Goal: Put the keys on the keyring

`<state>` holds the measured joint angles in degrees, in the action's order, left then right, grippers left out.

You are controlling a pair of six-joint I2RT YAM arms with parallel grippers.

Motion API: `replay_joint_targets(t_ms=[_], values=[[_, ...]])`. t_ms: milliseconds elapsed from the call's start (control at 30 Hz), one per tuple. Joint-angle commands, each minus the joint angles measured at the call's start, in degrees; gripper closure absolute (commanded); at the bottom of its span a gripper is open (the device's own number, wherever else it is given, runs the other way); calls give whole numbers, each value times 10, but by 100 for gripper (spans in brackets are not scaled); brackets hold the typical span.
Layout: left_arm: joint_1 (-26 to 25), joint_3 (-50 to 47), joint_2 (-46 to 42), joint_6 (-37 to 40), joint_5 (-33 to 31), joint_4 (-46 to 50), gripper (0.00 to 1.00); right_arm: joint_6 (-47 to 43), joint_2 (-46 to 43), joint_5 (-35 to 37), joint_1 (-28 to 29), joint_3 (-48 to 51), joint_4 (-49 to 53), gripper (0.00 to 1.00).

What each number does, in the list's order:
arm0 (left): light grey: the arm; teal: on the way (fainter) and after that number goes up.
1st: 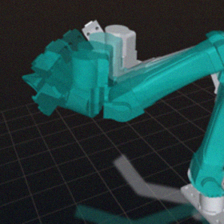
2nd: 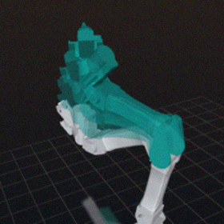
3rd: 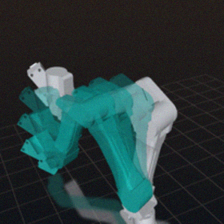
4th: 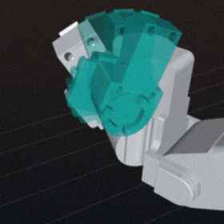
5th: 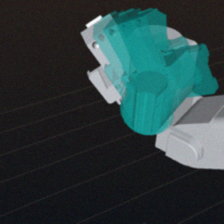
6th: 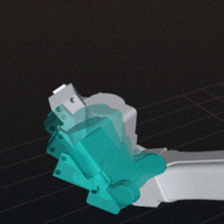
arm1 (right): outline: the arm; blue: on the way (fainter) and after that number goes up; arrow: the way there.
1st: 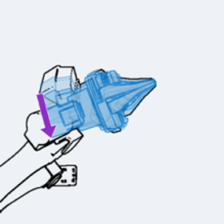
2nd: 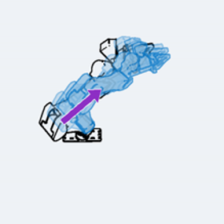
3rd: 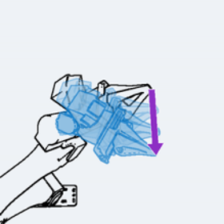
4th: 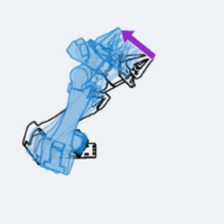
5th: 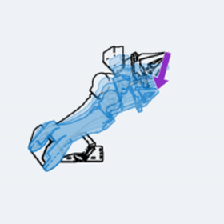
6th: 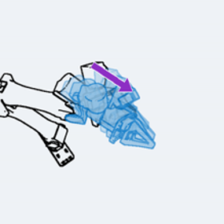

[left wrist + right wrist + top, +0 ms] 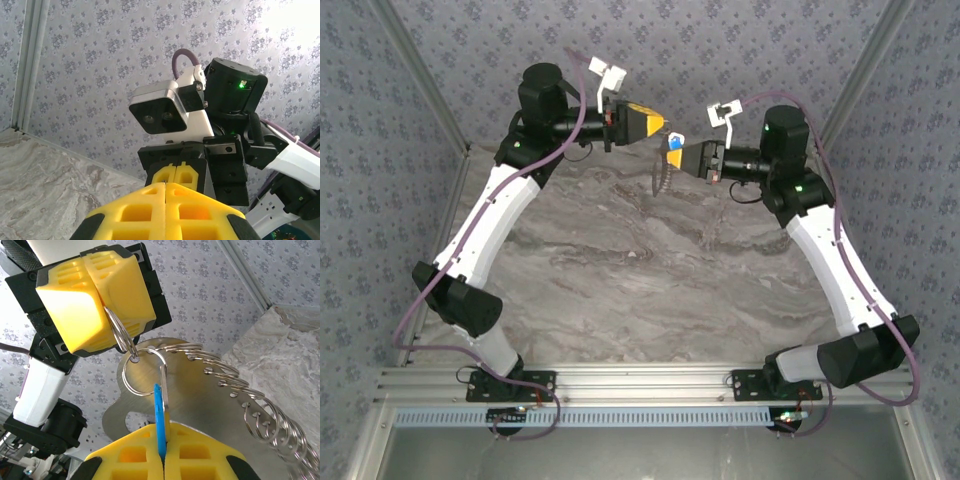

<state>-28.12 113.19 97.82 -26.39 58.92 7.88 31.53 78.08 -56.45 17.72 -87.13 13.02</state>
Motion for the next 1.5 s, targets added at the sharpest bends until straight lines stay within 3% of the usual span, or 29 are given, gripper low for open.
replay_joint_targets(t_ms=[0, 600, 1467], values=[[6, 8, -28, 19, -6, -15, 100, -32, -1, 11, -7, -30, 73, 100], [6, 6, -30, 44, -8, 14, 100, -114, 51, 38, 9, -156, 227, 100], [4, -11, -39, 57, -15, 22, 100, -128, 104, 36, 16, -264, 267, 100]])
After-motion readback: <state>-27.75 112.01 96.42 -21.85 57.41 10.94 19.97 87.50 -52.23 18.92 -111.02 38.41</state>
